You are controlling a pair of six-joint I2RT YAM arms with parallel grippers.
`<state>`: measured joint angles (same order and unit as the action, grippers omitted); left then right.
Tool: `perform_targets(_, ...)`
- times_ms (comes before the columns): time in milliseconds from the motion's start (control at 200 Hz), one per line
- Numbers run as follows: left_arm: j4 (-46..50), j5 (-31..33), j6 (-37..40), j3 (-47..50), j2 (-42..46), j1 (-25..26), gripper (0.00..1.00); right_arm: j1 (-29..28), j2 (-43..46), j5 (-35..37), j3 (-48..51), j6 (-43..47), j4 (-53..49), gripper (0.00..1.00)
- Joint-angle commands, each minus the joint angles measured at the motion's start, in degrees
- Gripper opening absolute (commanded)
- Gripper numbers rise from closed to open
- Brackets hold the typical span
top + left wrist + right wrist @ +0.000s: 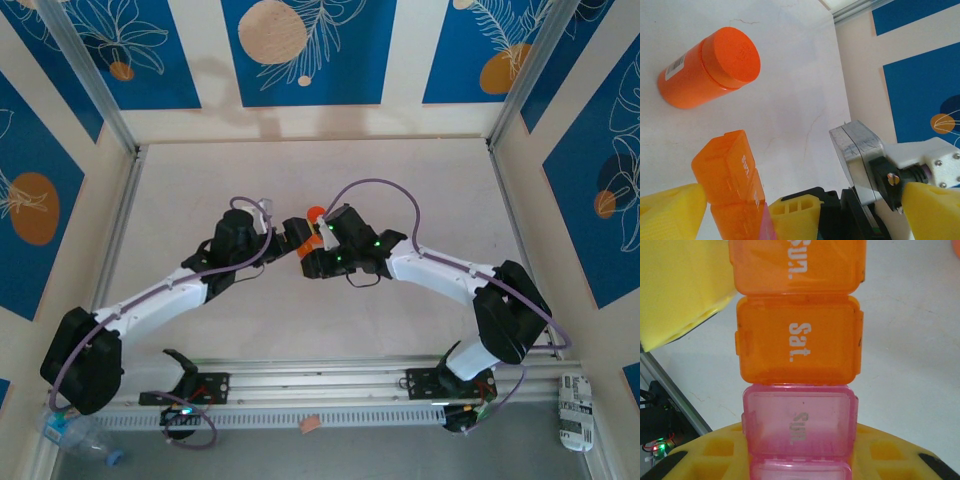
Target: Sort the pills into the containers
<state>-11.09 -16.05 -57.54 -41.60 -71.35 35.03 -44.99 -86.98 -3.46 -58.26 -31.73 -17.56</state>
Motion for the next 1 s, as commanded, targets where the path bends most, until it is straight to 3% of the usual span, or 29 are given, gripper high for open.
perform_targets(0,-1.13,-1.0,0.15,-0.71,-0.24,0.6,1.0,-0.84,0.42,-1.38,0.08,-0.8,0.06,0.18)
perform_targets(995,-5.51,-1.74,-3.62,-1.27,-0.19,2.59,1.0,-2.17,-2.67,-0.82,-0.71,-1.26,0.6,0.17)
